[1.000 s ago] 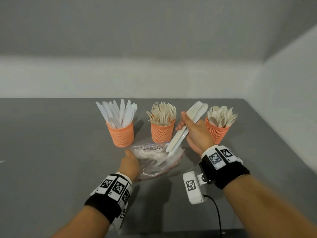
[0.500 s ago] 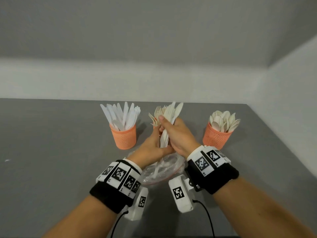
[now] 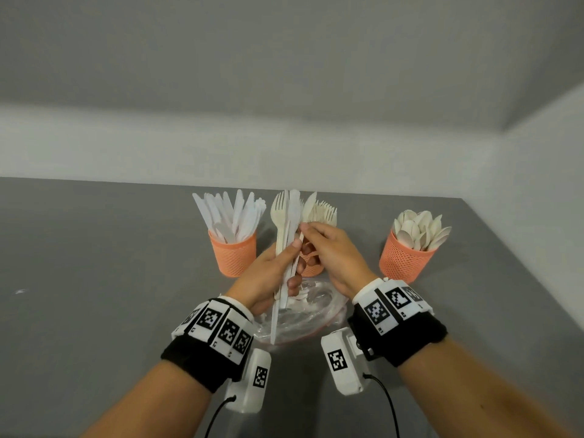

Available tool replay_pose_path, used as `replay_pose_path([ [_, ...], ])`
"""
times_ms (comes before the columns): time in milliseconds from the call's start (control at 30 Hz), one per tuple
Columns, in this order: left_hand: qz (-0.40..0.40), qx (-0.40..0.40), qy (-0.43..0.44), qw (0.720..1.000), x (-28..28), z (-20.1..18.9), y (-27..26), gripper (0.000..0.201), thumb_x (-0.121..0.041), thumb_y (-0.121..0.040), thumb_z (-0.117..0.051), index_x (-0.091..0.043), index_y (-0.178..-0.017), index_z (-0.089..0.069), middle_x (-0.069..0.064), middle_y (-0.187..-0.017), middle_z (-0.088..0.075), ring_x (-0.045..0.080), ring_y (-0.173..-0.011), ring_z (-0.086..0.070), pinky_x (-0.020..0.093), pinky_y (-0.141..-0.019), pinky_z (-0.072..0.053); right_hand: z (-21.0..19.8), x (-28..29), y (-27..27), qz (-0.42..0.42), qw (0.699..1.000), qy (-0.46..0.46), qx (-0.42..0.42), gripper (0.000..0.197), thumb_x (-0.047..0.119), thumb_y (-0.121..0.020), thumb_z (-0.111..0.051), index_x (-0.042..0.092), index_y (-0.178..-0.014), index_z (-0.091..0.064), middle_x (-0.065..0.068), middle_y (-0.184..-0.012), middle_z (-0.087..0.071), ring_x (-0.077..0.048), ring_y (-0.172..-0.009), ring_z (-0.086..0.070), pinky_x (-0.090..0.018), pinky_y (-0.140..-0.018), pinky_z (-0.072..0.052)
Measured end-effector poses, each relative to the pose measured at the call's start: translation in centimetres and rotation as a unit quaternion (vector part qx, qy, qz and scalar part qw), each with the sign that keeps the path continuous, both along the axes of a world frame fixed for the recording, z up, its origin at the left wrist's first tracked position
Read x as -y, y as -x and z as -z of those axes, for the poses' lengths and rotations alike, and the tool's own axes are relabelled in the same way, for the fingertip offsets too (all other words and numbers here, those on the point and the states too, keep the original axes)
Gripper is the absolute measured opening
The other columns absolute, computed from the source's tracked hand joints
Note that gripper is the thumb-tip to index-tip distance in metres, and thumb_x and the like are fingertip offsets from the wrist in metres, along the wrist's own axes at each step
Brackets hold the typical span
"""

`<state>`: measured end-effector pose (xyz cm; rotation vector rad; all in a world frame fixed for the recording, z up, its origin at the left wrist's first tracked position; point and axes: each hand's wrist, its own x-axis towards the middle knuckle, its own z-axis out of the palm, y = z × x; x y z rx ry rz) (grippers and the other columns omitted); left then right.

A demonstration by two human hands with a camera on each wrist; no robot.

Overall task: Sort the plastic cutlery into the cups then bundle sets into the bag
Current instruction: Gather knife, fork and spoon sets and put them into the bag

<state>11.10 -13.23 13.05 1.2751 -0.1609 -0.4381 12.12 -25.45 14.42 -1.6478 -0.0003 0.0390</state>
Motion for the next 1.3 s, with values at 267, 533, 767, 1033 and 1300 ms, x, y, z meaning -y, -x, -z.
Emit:
replay_pose_path([
  [267, -0.048, -0.015, -0.005, 0.999, -0.4, -0.4, -0.3, 0.026, -0.023, -0.097, -0.044, -0.002, -0.094, -0.06, 0.006, -0.066, -0.063, 0.013, -0.044, -0.055, 0.022, -0.044, -0.049, -0.3, -0.5, -0.5, 0.093, 0.99, 0.066, 0.082, 0.019, 0.016, -0.09, -0.057, 0.003, -0.077, -0.056, -0.002, -0.064, -0.053, -0.009, -0.051, -0.049, -0.017, -0.054, -0.043],
  [533, -0.053, -0.042, 0.087, 0.994, -0.7, -0.7, -0.6, 0.022, -0.016, -0.097, -0.043, -0.003, -0.095, -0.061, 0.012, -0.082, -0.07, 0.02, -0.073, -0.069, 0.033, -0.067, -0.059, 0.2, -1.0, -0.2, 0.082, 0.983, 0.138, 0.092, 0.016, 0.005, -0.088, -0.058, 0.011, -0.099, -0.047, 0.0, -0.065, -0.052, -0.015, -0.057, -0.055, -0.031, -0.053, -0.055],
  [767, -0.007, 0.0, 0.066, 0.998, -0.1, -1.3, -0.9, 0.031, -0.02, -0.095, -0.047, -0.002, -0.117, -0.06, 0.006, -0.087, -0.067, 0.017, -0.072, -0.058, 0.026, -0.06, -0.054, 0.2, -1.4, 0.4, 0.088, 0.976, 0.125, 0.153, 0.019, 0.001, -0.09, -0.046, 0.009, -0.103, -0.059, -0.008, -0.106, -0.047, -0.011, -0.068, -0.06, -0.025, -0.053, -0.054],
  [1033, 0.024, -0.004, -0.007, 1.0, -0.9, -1.0, -1.1, 0.032, -0.019, -0.097, -0.044, 0.001, -0.12, -0.052, 0.002, -0.08, -0.053, 0.008, -0.055, -0.044, 0.019, -0.048, -0.041, -1.5, -0.7, 0.0, -0.018, 0.998, 0.018, 0.051, 0.022, 0.028, -0.085, -0.065, 0.01, -0.097, -0.062, -0.004, -0.08, -0.059, -0.014, -0.069, -0.061, -0.024, -0.063, -0.05],
  [1300, 0.065, -0.001, -0.001, 0.998, -1.6, -0.6, -0.5, 0.041, -0.04, -0.085, -0.047, -0.004, -0.098, -0.06, 0.007, -0.08, -0.053, 0.01, -0.058, -0.046, 0.02, -0.051, -0.045, -1.6, -0.7, -0.2, -0.052, 0.996, -0.074, 0.0, 0.016, 0.016, -0.085, -0.065, 0.01, -0.099, -0.062, 0.005, -0.052, -0.056, -0.008, -0.042, -0.044, -0.021, -0.043, -0.038],
])
